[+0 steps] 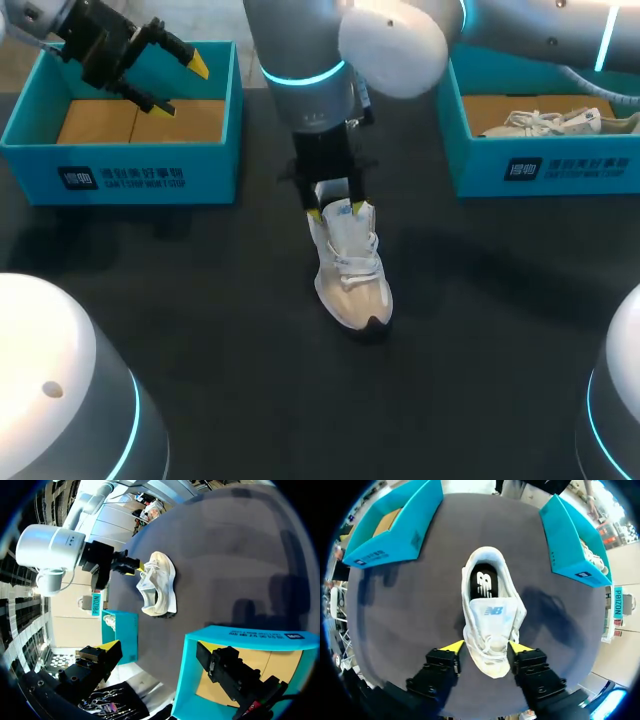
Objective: Take the shoe out of the shoebox, open the shoe tongue, remove and reinsert the insole, then place the shoe into the shoebox
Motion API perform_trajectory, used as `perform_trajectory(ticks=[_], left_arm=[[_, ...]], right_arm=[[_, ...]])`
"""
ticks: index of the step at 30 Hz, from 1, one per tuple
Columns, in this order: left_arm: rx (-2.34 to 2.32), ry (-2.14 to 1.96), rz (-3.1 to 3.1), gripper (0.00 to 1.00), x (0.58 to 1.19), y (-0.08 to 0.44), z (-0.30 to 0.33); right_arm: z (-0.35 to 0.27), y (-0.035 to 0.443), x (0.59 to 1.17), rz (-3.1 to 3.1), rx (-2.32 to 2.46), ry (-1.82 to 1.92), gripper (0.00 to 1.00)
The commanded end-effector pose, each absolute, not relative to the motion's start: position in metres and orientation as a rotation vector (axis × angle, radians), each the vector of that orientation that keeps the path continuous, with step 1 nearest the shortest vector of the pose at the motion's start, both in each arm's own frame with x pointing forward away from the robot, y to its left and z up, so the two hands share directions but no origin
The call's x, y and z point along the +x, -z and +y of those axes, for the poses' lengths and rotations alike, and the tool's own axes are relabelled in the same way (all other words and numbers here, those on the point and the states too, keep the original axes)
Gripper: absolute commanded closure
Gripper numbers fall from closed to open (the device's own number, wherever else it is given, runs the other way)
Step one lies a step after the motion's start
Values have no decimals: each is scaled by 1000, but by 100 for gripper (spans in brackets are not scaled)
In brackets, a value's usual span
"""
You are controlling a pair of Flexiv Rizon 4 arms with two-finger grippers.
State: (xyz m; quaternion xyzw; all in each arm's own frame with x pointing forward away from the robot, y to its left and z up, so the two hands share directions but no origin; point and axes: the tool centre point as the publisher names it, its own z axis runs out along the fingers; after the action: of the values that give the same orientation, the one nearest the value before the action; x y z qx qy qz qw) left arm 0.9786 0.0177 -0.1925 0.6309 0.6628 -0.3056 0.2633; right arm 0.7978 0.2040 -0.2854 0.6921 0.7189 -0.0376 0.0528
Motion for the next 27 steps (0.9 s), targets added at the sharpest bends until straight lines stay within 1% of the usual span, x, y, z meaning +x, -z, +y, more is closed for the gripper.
perform_trajectory(ticks=[1, 2, 3, 8, 11, 19, 22, 24, 27], left_arm=[[1709, 824, 1794, 0, 979, 192, 18], [1709, 824, 1794, 0, 979, 192, 18], [1709, 824, 1794, 0, 979, 192, 18], [1709, 824, 1794, 0, 979, 192, 18], [1709, 824, 1794, 0, 979, 192, 18], [1709, 824, 1794, 0, 979, 192, 18], [1709, 824, 1794, 0, 979, 192, 18], [1709, 824, 1794, 0, 979, 192, 18], [1709, 824, 1794, 0, 979, 192, 18]], right_arm=[[191, 293, 790, 2177, 2101, 33, 84], [189, 295, 790, 2178, 2105, 33, 89], [188, 297, 790, 2180, 2107, 31, 90], [178, 306, 797, 2193, 2108, 17, 83], [175, 312, 806, 2224, 2091, -2, 83], [175, 340, 830, 2292, 2056, -64, 77], [175, 349, 836, 2308, 2054, -70, 77], [175, 349, 837, 2320, 2048, -71, 78], [176, 340, 836, 2314, 2025, -73, 75]])
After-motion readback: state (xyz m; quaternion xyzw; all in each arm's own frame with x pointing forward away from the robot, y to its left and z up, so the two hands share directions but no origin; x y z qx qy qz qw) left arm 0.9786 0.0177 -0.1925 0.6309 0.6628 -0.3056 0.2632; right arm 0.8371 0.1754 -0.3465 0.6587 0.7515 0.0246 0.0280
